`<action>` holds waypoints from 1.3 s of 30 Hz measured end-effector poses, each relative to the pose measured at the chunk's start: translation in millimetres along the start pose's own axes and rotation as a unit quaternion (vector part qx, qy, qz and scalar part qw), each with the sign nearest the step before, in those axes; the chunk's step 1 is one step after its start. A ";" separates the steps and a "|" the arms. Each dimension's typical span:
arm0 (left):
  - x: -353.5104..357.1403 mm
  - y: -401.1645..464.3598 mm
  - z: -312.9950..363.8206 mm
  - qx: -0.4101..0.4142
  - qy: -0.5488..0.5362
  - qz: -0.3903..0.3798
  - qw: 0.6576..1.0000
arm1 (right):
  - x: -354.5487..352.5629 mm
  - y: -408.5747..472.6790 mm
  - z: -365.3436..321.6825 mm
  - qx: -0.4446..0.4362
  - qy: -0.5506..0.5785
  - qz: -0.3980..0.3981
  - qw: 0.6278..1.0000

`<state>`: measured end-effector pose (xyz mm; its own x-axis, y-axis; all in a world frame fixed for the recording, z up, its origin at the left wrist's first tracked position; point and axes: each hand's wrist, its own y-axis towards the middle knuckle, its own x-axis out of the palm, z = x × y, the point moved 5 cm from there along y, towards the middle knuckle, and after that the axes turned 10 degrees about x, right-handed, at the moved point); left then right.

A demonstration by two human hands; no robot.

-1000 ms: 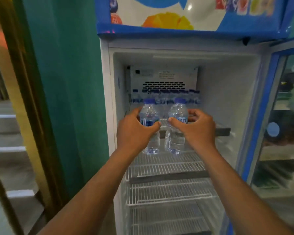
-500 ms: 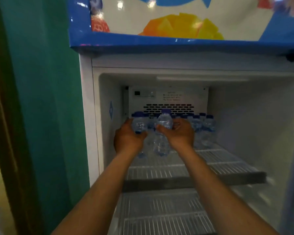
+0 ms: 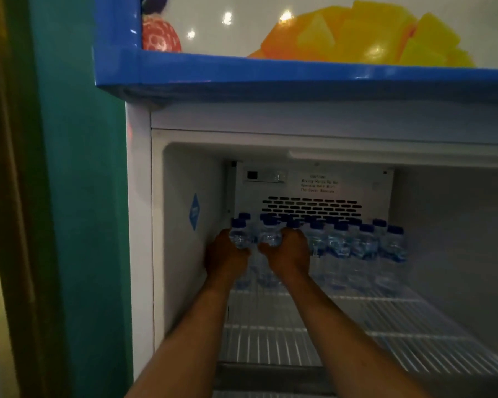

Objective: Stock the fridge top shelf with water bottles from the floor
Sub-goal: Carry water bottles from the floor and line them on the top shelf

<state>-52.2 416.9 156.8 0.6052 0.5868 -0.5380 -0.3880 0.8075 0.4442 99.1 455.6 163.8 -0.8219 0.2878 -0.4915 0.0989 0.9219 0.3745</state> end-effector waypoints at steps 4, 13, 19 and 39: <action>6.8 6.5 -4.0 0.001 -0.018 -0.007 1.000 | 9.8 2.3 -5.8 -0.015 -0.061 0.004 0.998; 14.5 12.8 -8.2 0.024 -0.067 -0.005 0.997 | 16.8 -3.5 -1.6 -0.030 -0.162 0.061 0.984; 19.6 9.5 -11.2 0.027 -0.038 -0.013 0.999 | 13.9 -6.2 6.1 -0.051 -0.211 0.079 0.973; 38.0 -2.1 -47.0 -0.041 0.030 -0.112 0.992 | 22.9 -13.4 27.6 0.042 -0.209 -0.071 0.974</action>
<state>-61.0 440.4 101.9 0.6410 0.3918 -0.6601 -0.3044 0.9191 0.2500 94.5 457.0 125.8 -0.5315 0.2204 -0.8179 0.0607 0.9730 0.2227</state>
